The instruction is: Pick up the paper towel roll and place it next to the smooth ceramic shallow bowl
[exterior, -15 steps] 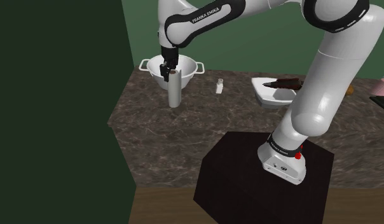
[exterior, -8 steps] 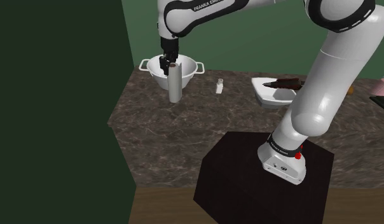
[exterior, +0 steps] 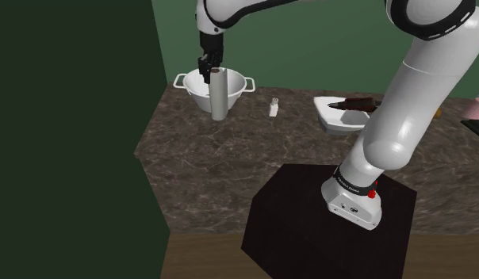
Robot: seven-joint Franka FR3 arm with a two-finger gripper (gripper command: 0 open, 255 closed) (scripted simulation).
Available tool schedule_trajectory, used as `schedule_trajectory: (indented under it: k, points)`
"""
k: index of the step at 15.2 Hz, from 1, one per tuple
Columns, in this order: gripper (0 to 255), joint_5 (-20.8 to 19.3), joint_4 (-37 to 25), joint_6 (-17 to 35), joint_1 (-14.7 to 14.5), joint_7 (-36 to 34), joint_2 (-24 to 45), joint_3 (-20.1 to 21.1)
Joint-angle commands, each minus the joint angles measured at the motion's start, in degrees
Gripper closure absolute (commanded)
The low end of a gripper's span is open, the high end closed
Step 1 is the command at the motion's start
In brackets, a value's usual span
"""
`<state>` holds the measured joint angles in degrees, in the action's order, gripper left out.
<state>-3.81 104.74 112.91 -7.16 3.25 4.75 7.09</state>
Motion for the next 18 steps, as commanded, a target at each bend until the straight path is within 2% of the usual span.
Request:
schedule_trajectory:
  k: [1,18]
  points:
    - [255,0.0,-1.4,-1.5,0.0,0.0,0.0,0.0]
    - [255,0.2,-14.8,-14.7,-0.2,0.6,0.2,0.1]
